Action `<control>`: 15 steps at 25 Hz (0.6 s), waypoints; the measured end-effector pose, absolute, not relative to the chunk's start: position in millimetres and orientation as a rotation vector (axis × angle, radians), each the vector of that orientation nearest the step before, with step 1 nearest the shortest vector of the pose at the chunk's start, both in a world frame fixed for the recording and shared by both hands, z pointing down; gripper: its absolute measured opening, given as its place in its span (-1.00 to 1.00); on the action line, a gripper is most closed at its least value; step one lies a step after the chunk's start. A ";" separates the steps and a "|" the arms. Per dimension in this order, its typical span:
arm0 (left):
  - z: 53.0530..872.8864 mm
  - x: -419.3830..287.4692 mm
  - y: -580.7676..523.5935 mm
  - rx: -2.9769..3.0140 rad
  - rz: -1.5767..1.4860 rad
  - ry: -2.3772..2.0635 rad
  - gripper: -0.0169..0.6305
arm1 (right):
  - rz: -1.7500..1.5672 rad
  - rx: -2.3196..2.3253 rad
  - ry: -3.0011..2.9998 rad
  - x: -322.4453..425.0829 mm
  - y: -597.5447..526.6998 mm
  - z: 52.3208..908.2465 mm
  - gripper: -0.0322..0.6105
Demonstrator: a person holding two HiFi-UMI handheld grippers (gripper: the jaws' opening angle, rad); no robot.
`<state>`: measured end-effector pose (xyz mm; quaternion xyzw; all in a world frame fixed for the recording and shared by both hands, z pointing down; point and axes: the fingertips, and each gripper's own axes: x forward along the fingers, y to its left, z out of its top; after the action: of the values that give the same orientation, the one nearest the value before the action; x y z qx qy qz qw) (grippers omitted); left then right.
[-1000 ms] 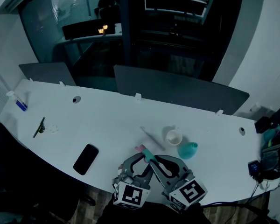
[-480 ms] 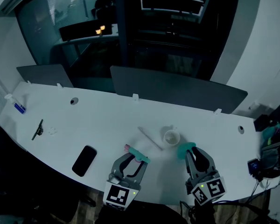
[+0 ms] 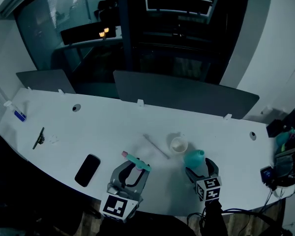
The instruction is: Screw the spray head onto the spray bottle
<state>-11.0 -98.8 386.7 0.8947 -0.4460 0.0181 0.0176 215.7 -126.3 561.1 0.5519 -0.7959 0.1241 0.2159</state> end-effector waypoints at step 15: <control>370.2 -51.9 -95.0 2.708 -0.021 -1.481 -0.49 | 0.273 1.469 -2.152 187.7 -140.3 583.0 0.33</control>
<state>-51.9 -95.0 370.2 0.8769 -0.4798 -0.0066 0.0276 187.7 -140.3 583.0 0.5418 -0.7936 0.1008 0.2579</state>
